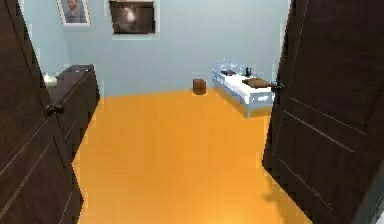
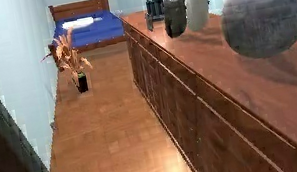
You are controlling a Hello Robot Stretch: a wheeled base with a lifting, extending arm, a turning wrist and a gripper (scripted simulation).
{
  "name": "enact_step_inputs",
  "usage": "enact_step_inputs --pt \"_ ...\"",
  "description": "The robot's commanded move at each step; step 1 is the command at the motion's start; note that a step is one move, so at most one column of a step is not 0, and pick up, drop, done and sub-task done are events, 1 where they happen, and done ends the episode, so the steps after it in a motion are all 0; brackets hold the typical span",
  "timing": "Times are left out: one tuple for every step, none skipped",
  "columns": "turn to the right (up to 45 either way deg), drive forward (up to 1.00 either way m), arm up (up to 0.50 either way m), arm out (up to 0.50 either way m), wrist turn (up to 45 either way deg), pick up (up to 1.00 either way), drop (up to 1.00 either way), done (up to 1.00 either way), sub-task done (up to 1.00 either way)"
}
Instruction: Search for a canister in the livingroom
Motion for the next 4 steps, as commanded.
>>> enact_step_inputs --pt "45.0 0.0 0.0 0.0 0.0 0.0 0.0 0.0 0.0" --pt "9.0 0.0 0.0 0.0 0.0 0.0 0.0 0.0 0.0" --pt "0.0 0.3 0.0 0.0 0.0 0.0 0.0 0.0 0.0" --pt "45.0 0.0 0.0 0.0 0.0 0.0 0.0 0.0 0.0"
